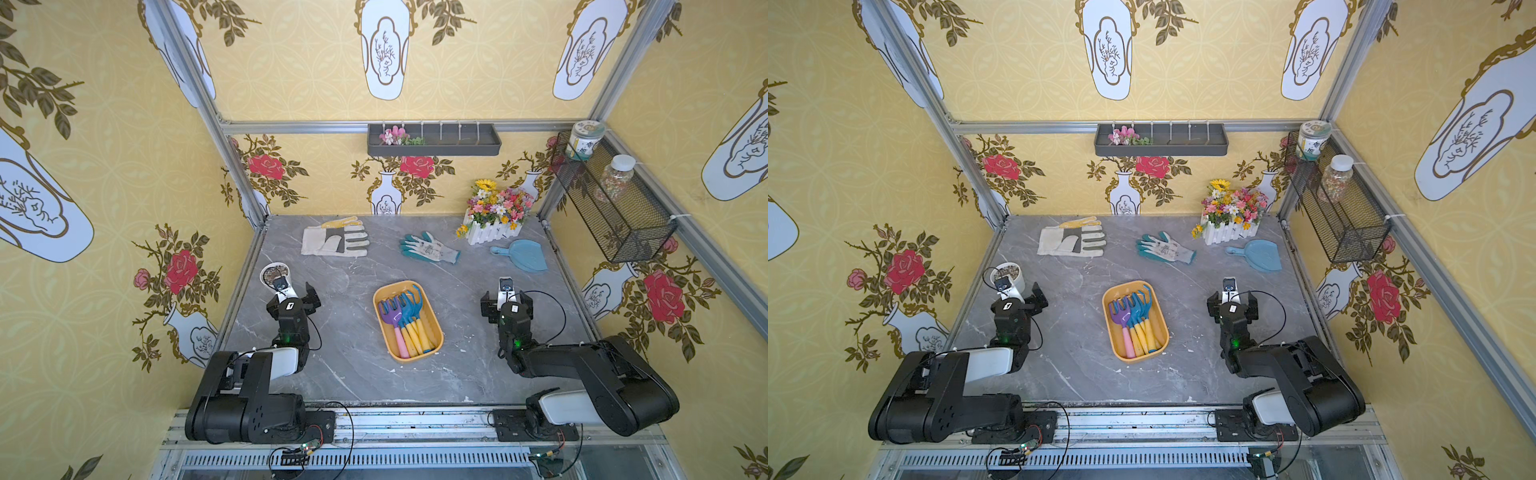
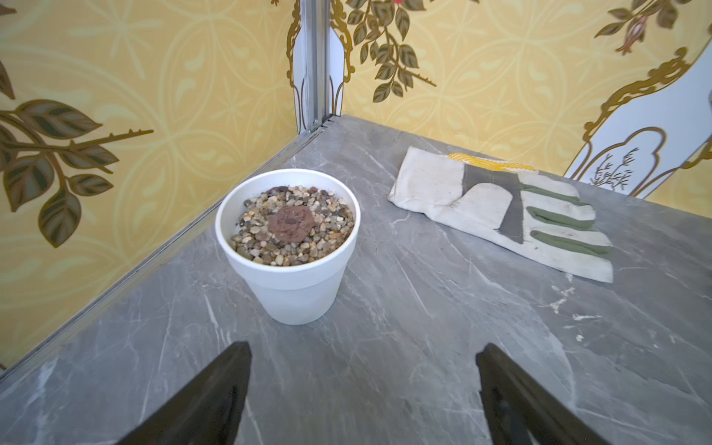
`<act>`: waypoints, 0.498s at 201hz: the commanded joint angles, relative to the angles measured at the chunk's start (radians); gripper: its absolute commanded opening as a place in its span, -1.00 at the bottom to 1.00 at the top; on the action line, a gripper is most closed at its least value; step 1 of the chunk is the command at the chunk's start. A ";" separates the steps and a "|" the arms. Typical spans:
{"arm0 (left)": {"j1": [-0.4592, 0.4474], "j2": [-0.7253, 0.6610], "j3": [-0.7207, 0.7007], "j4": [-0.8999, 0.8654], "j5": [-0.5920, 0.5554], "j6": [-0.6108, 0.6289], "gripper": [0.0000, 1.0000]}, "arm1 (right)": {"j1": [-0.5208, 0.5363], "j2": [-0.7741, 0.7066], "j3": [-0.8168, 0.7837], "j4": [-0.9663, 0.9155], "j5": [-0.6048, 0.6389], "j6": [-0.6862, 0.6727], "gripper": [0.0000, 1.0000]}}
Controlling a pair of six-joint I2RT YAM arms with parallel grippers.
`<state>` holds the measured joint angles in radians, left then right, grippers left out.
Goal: Put the rake into the storage box
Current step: Reset both arms
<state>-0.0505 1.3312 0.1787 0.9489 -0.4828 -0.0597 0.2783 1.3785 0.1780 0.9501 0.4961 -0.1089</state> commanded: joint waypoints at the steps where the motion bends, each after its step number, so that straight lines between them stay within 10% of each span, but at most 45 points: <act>1: 0.006 -0.008 -0.050 0.162 0.073 0.028 0.95 | -0.021 -0.007 0.005 0.036 -0.061 0.014 0.94; 60: 0.013 0.041 -0.108 0.304 0.096 0.034 1.00 | -0.282 0.048 0.172 -0.254 -0.509 0.123 0.94; 100: 0.013 0.045 -0.107 0.308 0.096 0.036 1.00 | -0.281 0.053 0.079 -0.094 -0.510 0.106 0.94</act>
<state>-0.0391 1.3697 0.0719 1.2110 -0.3965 -0.0338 0.0036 1.4372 0.2573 0.8261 0.0593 -0.0219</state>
